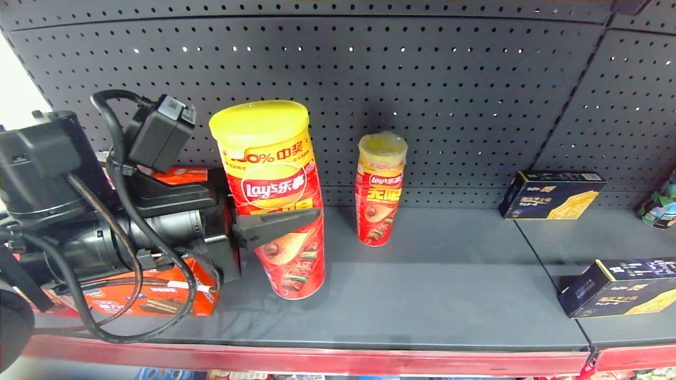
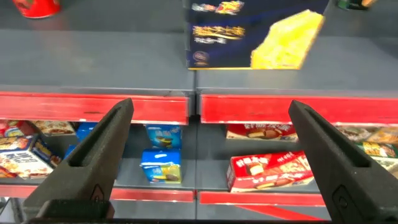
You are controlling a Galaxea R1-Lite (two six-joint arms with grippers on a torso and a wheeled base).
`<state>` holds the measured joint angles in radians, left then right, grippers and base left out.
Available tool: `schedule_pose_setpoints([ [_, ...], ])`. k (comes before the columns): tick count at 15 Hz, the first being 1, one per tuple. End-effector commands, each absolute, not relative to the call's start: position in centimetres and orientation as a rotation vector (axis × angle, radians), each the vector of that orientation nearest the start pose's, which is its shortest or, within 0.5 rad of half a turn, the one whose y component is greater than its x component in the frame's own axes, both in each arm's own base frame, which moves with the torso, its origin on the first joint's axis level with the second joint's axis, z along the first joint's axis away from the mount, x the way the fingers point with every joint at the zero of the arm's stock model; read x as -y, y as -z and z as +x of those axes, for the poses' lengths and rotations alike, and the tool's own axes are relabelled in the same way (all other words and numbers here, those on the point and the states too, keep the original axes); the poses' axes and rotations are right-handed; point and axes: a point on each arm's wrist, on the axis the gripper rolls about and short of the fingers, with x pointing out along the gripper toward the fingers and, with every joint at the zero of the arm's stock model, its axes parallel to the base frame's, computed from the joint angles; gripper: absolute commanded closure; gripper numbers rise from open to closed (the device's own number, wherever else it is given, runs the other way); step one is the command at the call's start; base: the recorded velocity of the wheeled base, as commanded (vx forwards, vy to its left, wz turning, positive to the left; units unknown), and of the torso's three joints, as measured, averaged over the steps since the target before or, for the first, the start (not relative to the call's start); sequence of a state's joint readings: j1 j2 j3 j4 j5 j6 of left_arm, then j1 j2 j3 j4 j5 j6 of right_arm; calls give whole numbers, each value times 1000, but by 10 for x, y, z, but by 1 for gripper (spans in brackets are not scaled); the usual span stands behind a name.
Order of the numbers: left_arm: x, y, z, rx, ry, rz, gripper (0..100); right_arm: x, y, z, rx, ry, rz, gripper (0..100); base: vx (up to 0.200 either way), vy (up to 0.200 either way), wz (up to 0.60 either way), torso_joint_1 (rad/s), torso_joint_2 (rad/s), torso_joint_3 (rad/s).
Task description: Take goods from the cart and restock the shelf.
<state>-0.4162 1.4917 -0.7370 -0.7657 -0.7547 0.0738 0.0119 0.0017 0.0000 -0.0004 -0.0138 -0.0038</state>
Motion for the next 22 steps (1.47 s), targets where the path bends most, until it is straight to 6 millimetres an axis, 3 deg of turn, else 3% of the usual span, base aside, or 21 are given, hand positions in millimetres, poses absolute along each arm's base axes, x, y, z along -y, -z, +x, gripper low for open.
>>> schedule_pose_setpoints([
  [1, 115, -235, 224, 56, 1168, 67, 100, 1, -76, -23, -2, 2, -5, 0, 0, 0, 0, 0, 0, 0],
  [7, 114, -235, 223, 62, 1168, 68, 100, 1, -77, -19, -49, -22, -13, 0, 0, 0, 0, 0, 0, 0],
  [8, 115, -235, 223, 73, 1167, 69, 100, 0, -90, -19, -37, -17, -20, 0, 0, 0, 0, 0, 0, 0],
  [9, 114, -236, 223, 73, 1164, 63, 100, -1, -132, -21, 16, -77, -5, 0, 0, 0, 0, 0, 0, 0],
  [10, 114, -237, 224, 78, 1164, 45, 100, -2, -148, -6, -83, -143, 32, 0, 0, 0, 0, 0, 0, 0],
  [12, 114, -241, 224, 93, 1165, 13, 100, -4, -162, 0, -93, -244, 25, 0, 0, 0, 0, 0, 0, 0],
  [16, 109, -243, 225, 75, 1140, -26, 100, -12, -211, 61, -138, -317, 10, 0, 0, 0, 0, 0, 0, 0],
  [18, 110, -241, 227, 72, 1141, -25, 100, -19, -217, 105, -210, -351, 10, 0, 0, 0, 0, 0, 0, 0],
  [22, 111, -241, 234, 67, 1133, -28, 100, -37, -212, 230, -72, -424, -18, 0, 0, 0, 0, 0, 0, 0],
])
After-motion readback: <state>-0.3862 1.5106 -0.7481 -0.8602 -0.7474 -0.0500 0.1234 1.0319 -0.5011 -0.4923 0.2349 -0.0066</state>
